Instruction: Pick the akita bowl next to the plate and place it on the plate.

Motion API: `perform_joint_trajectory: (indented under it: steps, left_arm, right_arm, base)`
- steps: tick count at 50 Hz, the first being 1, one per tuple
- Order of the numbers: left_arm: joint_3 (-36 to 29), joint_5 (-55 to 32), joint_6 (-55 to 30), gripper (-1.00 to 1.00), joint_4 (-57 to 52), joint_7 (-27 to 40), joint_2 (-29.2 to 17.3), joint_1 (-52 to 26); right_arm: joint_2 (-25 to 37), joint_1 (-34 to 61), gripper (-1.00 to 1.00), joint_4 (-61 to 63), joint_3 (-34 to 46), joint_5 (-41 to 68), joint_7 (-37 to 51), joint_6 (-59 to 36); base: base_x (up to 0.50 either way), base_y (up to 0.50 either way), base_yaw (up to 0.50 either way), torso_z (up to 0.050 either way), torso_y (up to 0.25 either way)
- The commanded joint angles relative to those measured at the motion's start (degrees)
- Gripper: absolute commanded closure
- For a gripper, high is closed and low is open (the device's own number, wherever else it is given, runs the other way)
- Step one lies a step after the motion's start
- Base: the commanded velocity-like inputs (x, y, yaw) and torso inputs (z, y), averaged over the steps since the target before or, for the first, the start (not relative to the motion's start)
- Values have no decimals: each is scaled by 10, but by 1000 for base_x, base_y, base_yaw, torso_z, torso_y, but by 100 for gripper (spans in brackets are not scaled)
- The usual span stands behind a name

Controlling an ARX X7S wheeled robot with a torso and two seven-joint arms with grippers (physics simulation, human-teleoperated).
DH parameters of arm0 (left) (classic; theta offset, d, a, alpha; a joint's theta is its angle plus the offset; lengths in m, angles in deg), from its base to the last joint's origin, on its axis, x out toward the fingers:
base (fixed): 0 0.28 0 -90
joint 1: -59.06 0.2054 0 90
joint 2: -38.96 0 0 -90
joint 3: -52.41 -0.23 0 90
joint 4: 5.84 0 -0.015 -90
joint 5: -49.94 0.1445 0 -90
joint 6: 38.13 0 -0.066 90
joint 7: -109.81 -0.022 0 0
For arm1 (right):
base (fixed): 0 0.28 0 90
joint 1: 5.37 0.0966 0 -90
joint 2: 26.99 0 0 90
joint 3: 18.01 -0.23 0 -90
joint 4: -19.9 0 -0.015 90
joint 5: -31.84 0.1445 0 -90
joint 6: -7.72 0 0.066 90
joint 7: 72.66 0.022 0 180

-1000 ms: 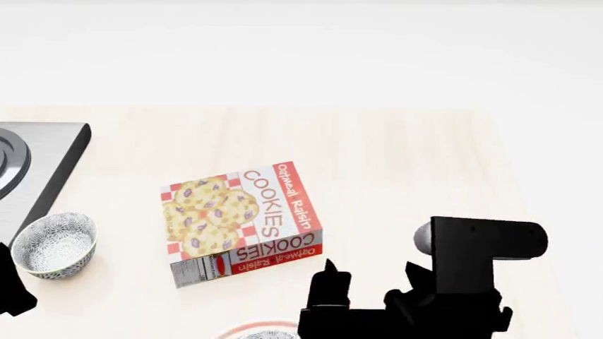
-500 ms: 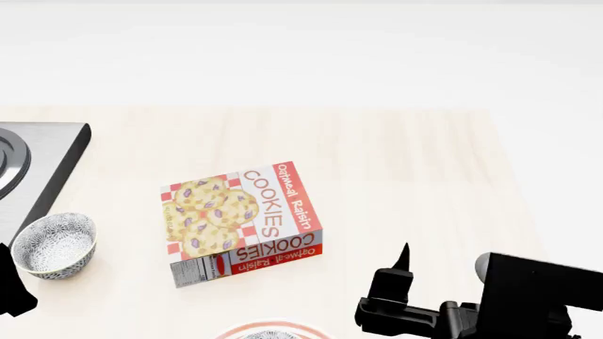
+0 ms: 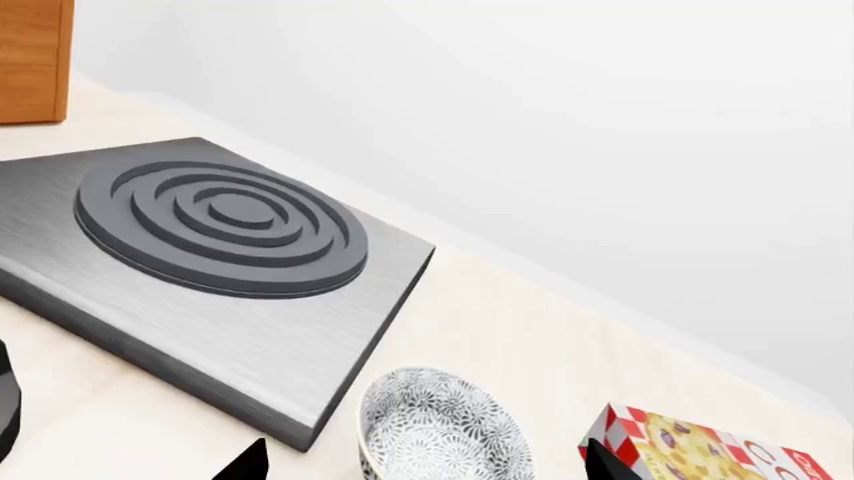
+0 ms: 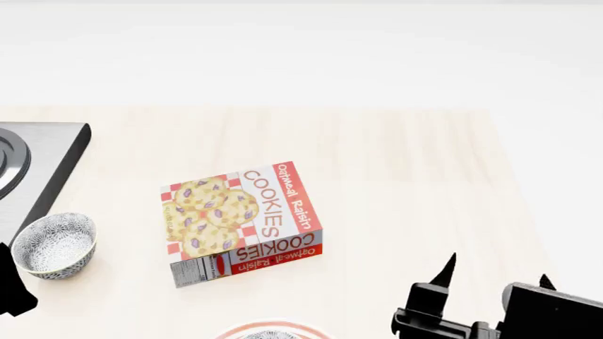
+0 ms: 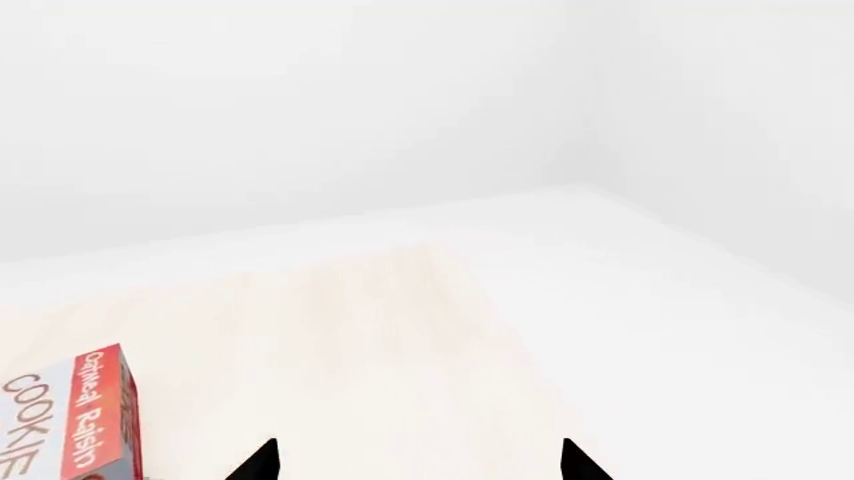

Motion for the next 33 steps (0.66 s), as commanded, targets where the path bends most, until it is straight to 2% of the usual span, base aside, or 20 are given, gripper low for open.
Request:
perform_joint_trajectory:
  steps: [1, 20, 33]
  left_arm:
    - [-1, -3, -5, -100, -10, 6, -3, 2]
    - [-7, 6, 9, -100, 4, -1, -2, -1]
    - [-15, 19, 20, -100, 4, -4, -5, -1]
  right_arm:
    - [0, -33, -100, -8, -6, -59, 11, 64]
    - [17, -67, -100, 24, -2, -108, 20, 104]
    - [30, -74, -100, 55, -11, -108, 34, 92]
  base:
    - [0, 0, 0, 0, 0]
    - [0, 0, 0, 0, 0]
    - [0, 0, 0, 0, 0]
